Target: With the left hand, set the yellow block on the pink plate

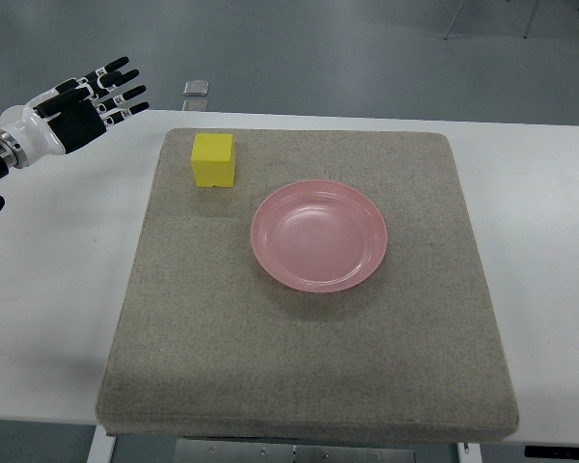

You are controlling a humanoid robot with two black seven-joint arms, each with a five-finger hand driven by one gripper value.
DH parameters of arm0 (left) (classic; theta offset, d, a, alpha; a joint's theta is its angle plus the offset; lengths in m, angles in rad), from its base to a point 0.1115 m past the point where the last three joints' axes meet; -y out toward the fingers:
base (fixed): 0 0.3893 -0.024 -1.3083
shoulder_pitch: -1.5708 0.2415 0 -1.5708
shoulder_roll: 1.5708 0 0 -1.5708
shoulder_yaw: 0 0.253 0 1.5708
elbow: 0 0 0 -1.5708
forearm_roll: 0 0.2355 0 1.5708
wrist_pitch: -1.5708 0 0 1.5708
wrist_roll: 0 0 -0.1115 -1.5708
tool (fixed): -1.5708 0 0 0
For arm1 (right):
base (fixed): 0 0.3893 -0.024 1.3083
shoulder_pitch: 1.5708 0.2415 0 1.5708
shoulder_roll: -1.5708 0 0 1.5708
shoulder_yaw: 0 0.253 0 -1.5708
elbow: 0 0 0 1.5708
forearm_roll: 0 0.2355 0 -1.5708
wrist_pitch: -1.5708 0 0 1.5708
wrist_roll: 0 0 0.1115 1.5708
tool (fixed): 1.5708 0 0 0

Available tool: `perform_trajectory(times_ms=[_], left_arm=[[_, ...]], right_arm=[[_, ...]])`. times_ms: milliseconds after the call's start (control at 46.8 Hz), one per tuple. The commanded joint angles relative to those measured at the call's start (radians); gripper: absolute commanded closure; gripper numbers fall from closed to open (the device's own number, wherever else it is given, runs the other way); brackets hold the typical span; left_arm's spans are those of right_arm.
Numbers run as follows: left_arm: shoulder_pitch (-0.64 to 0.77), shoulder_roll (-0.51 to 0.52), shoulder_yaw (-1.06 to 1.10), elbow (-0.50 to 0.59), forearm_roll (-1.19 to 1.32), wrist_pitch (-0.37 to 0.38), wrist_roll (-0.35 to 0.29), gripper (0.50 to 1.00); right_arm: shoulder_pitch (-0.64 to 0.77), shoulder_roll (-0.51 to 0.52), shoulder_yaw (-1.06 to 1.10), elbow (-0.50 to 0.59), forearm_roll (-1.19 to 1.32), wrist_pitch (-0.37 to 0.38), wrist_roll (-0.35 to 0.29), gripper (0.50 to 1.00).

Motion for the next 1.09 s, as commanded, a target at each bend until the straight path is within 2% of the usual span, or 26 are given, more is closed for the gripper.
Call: perform_trajectory(times_ms=[0, 1070], left_arm=[[-0.001, 0.000, -0.001, 0.000, 0.000, 0.000, 0.000, 0.506], [-0.029, -0.014, -0.010, 0.051, 0.026, 0.000, -0.031, 0.506]], right_arm=[[0.000, 0.000, 0.000, 0.000, 0.000, 0.000, 0.000, 0.576], [0.000, 0.000, 0.000, 0.000, 0.000, 0.000, 0.000, 0.576]])
